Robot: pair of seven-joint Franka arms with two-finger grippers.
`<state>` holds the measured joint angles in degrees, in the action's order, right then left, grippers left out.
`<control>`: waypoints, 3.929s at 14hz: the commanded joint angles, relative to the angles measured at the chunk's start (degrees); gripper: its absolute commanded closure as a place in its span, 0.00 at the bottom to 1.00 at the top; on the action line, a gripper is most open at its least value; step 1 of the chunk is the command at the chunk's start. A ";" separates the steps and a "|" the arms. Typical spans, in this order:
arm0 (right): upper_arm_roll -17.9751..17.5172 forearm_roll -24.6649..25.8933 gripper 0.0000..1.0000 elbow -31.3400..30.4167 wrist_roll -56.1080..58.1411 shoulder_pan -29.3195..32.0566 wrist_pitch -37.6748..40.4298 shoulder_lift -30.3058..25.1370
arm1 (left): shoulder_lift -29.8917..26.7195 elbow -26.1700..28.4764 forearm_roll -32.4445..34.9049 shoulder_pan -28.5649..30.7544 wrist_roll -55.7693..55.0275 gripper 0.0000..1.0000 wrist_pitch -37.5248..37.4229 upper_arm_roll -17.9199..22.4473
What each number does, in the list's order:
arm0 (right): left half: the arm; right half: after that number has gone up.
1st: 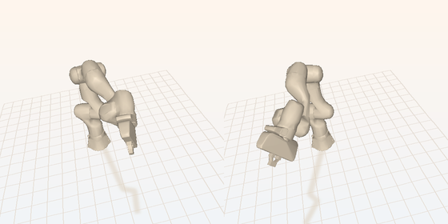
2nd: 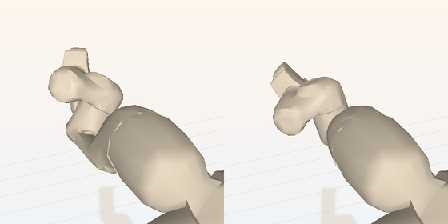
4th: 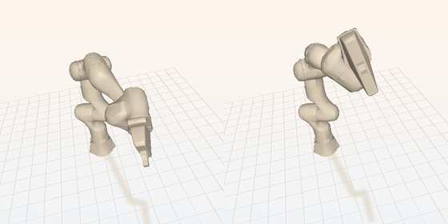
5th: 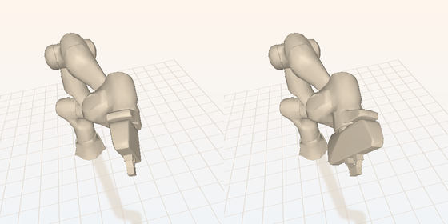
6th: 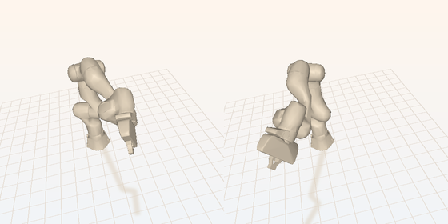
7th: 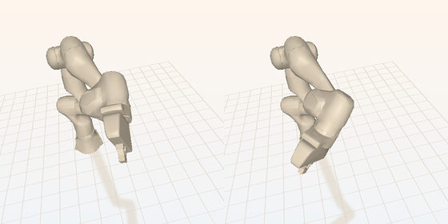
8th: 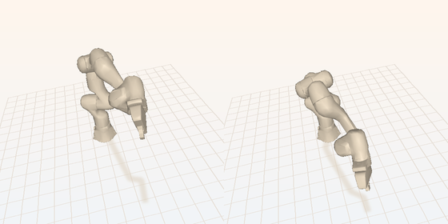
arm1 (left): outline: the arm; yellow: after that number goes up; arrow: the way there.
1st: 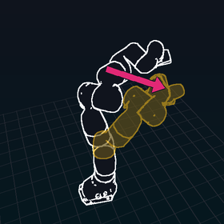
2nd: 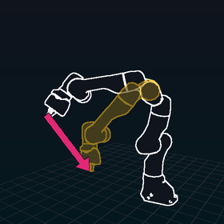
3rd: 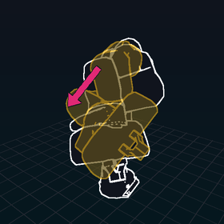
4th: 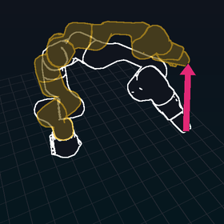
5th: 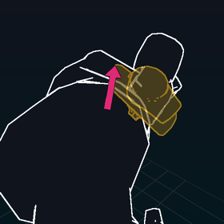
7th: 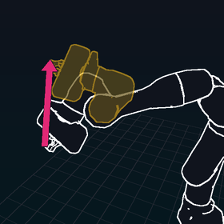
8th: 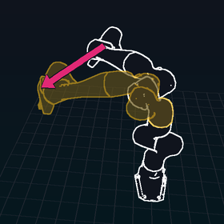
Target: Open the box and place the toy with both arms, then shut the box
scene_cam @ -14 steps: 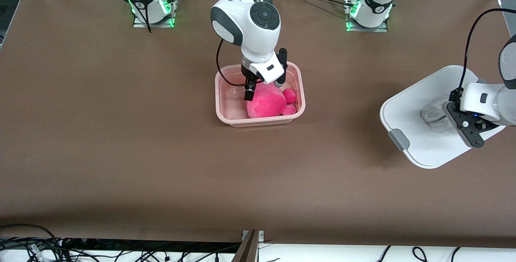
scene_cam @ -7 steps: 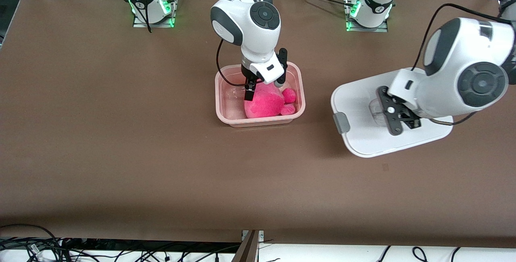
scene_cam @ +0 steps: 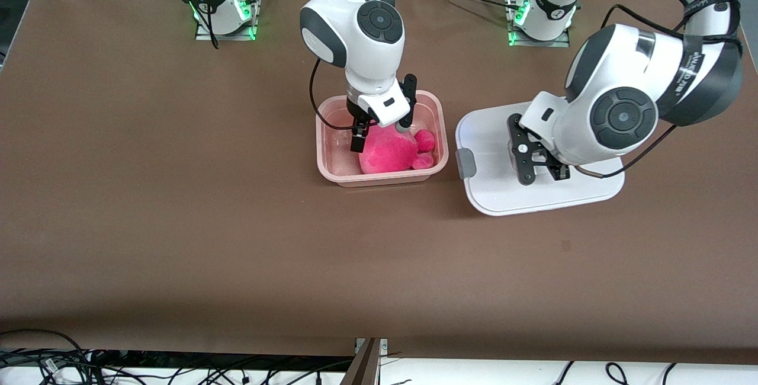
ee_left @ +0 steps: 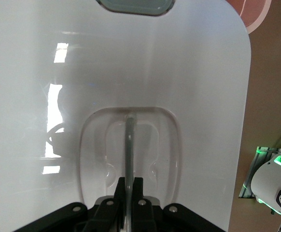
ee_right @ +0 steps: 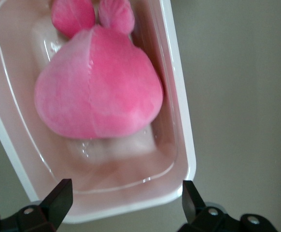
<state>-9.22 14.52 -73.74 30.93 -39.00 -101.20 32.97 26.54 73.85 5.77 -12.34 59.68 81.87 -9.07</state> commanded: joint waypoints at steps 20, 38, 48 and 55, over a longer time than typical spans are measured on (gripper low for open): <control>12.54 -16.90 0.00 2.29 4.22 26.96 15.95 -16.53 | 12.21 -2.83 -6.12 -28.87 -26.98 1.00 20.34 0.37; 17.94 -21.56 0.00 -13.01 -12.86 29.85 13.48 -27.52 | 14.42 -3.80 -2.08 -28.26 -19.97 1.00 20.43 0.98; 15.28 -15.76 0.00 -10.03 -21.70 30.13 17.62 -29.46 | 15.38 -4.07 -2.25 -28.09 -20.66 1.00 22.54 1.51; 15.46 -15.58 0.00 -12.30 -23.01 29.95 16.91 -28.75 | 14.94 -4.24 -2.86 -27.65 -24.43 0.01 21.93 1.42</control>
<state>6.75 -1.72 -84.69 9.42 -9.54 -84.47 4.62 40.00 71.56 2.36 -40.48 36.81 103.50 -7.59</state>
